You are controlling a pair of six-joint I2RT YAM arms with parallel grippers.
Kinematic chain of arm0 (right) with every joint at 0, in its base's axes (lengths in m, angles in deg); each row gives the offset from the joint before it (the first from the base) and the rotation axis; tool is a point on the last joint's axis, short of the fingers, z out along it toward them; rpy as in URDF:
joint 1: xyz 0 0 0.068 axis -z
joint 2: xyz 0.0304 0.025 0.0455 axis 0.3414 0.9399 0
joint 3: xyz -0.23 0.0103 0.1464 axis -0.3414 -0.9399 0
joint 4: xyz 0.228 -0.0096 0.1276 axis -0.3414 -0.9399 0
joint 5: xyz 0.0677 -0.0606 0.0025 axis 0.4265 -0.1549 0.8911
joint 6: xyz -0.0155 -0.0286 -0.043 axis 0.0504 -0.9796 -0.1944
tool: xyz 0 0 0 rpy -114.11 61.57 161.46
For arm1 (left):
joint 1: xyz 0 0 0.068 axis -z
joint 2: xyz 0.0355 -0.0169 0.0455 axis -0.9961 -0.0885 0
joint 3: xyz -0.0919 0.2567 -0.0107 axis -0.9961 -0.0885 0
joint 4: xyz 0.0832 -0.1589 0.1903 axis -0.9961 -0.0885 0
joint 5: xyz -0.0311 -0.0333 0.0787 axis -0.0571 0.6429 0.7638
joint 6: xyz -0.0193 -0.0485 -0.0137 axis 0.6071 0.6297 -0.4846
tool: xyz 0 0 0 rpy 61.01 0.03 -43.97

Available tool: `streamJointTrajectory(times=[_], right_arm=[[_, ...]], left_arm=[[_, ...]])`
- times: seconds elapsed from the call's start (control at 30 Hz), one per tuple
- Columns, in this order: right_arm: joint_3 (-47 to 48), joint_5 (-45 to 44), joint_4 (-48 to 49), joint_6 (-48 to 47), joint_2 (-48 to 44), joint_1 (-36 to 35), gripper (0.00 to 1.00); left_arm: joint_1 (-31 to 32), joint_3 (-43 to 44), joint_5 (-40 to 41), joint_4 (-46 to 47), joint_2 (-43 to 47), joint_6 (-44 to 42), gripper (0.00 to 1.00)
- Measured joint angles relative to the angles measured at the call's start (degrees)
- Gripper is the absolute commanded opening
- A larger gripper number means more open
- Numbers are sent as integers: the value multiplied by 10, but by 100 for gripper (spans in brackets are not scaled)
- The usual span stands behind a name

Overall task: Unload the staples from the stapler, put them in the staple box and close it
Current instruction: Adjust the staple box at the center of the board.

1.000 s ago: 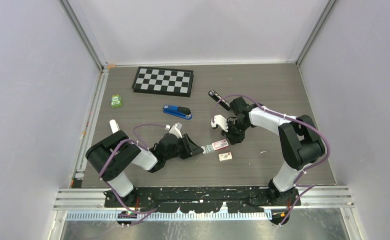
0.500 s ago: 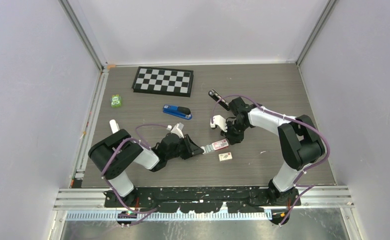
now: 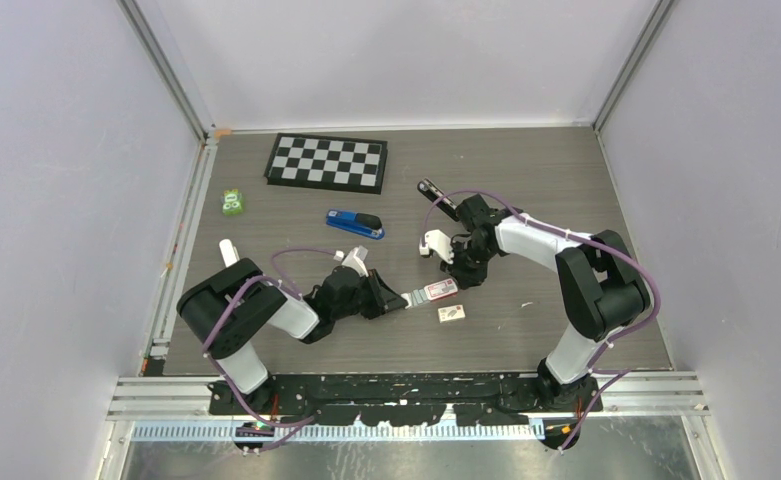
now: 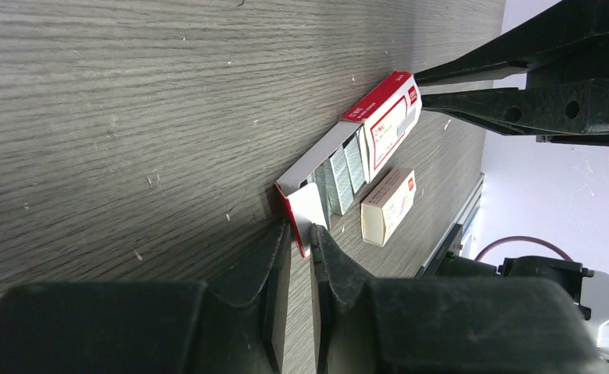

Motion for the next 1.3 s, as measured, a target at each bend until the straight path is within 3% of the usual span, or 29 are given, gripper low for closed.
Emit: streamJointTrajectory(times=[1.3], right_arm=[[1,-19,15,0,1,-39,21]], left_arm=[[1,28,-5,-46,0,12,12]])
